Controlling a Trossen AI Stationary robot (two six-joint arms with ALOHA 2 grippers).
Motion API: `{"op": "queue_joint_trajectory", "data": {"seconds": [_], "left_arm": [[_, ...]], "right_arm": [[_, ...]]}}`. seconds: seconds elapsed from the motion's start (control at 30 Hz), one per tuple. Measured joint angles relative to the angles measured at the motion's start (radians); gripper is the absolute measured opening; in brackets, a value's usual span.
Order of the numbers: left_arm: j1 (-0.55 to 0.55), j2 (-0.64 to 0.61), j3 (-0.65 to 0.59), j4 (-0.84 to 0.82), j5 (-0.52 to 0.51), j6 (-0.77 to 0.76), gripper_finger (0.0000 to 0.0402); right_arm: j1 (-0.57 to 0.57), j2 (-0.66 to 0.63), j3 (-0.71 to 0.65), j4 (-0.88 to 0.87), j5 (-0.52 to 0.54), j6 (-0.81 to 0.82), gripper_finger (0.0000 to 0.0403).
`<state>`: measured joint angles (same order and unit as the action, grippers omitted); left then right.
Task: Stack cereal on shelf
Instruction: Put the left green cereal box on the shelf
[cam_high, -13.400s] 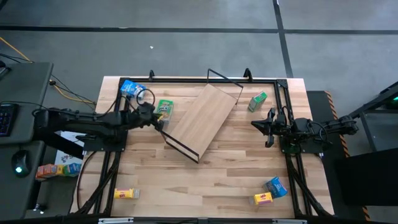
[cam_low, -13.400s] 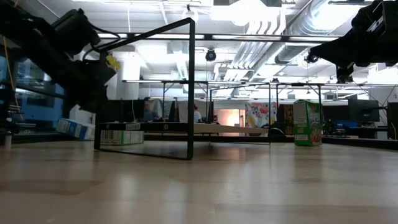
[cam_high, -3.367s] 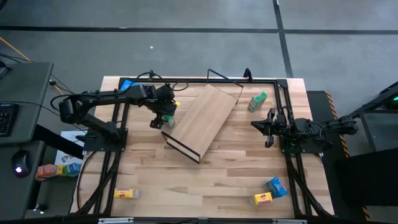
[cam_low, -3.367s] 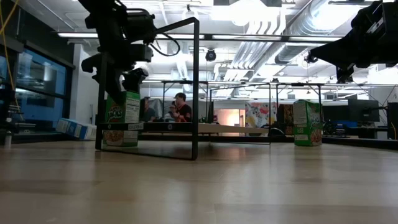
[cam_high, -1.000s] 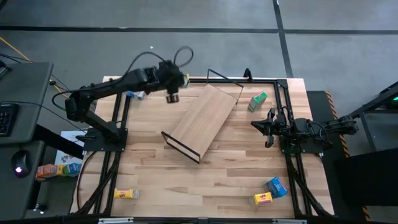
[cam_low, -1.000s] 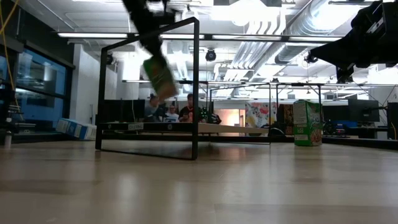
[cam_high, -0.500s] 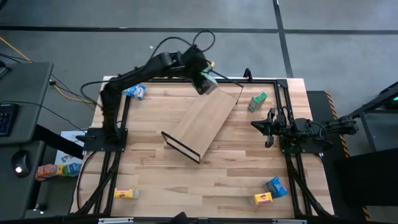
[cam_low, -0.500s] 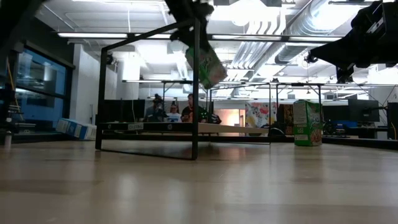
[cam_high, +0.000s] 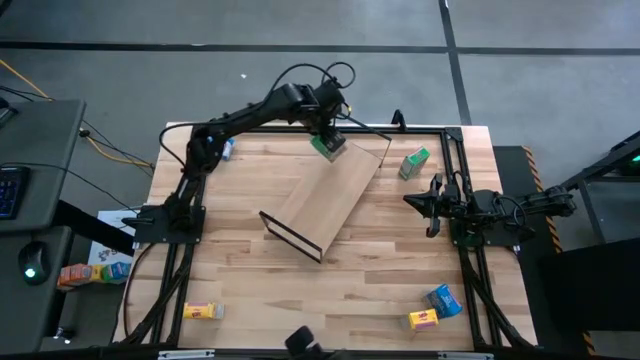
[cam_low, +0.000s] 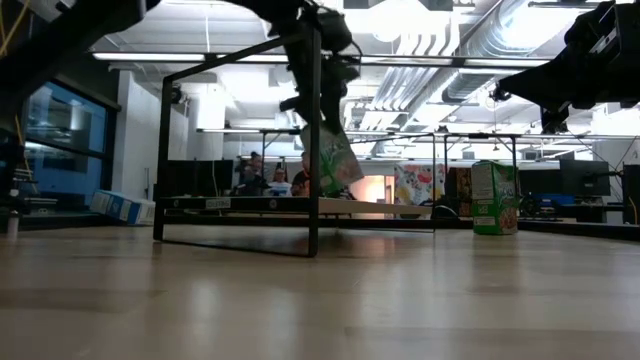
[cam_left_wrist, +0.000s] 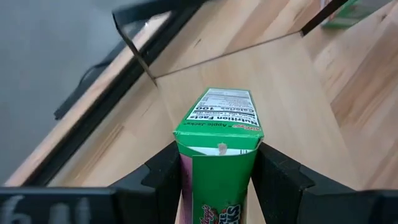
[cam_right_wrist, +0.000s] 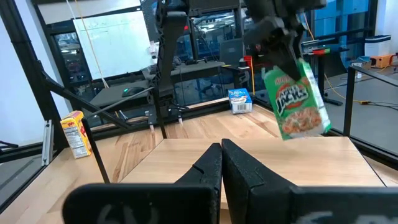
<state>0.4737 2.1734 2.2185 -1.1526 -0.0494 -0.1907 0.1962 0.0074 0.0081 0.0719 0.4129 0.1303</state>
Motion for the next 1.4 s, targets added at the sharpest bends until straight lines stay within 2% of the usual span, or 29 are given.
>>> {"op": "queue_joint_trajectory", "data": {"seconds": [0.47, 0.63, 1.07, 1.4], "left_arm": [[-0.005, 0.014, -0.016, 0.023, 0.014, 0.034, 0.0158], [-0.010, 0.014, -0.016, 0.025, -0.013, 0.052, 0.0160], [-0.015, 0.021, -0.016, 0.072, -0.037, 0.071, 0.0200], [-0.027, 0.061, -0.017, 0.102, -0.023, 0.105, 0.0212]], "right_arm": [[0.000, 0.000, 0.000, 0.000, 0.000, 0.000, 0.0000], [0.000, 0.000, 0.000, 0.000, 0.000, 0.000, 0.0000], [0.000, 0.000, 0.000, 0.000, 0.000, 0.000, 0.0000], [0.000, 0.001, 0.000, 0.000, 0.000, 0.000, 0.0000]]}}
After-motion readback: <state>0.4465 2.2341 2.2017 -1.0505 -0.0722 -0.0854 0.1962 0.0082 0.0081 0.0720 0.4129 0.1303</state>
